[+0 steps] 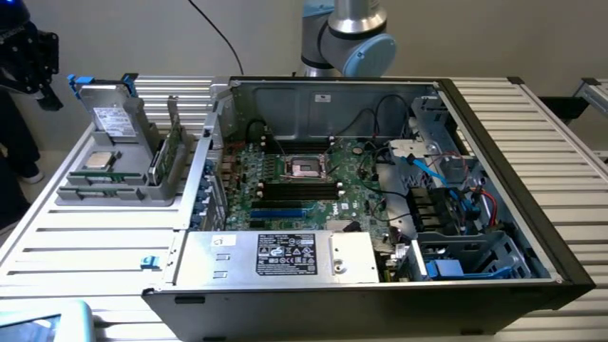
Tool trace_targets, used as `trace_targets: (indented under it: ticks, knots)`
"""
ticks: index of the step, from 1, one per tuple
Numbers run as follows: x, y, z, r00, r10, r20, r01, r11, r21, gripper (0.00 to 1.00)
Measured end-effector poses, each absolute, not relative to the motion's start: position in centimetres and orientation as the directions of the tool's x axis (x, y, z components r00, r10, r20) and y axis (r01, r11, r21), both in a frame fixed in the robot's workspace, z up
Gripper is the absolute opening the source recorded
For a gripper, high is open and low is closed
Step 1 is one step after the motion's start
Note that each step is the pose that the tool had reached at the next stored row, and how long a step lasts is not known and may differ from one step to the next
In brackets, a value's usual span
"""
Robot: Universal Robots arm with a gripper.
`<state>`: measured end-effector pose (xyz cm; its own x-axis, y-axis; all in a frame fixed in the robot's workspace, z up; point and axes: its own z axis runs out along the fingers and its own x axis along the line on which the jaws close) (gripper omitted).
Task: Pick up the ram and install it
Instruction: 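Pick up the ram and move it above insertion slot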
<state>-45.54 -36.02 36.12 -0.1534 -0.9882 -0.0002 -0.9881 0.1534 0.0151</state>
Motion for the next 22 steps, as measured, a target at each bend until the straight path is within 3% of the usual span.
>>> trace_targets:
  ticks: [16,19,22]
  knots:
    - [-45.54,-36.03,36.12,-0.056,-0.998,0.007,-0.998,0.056,0.010,0.11]
    - [-45.54,-36.03,36.12,-0.056,-0.998,0.007,-0.998,0.056,0.009,0.18]
    - [-45.54,-36.03,36.12,-0.056,-0.998,0.007,-0.998,0.056,0.009,0.36]
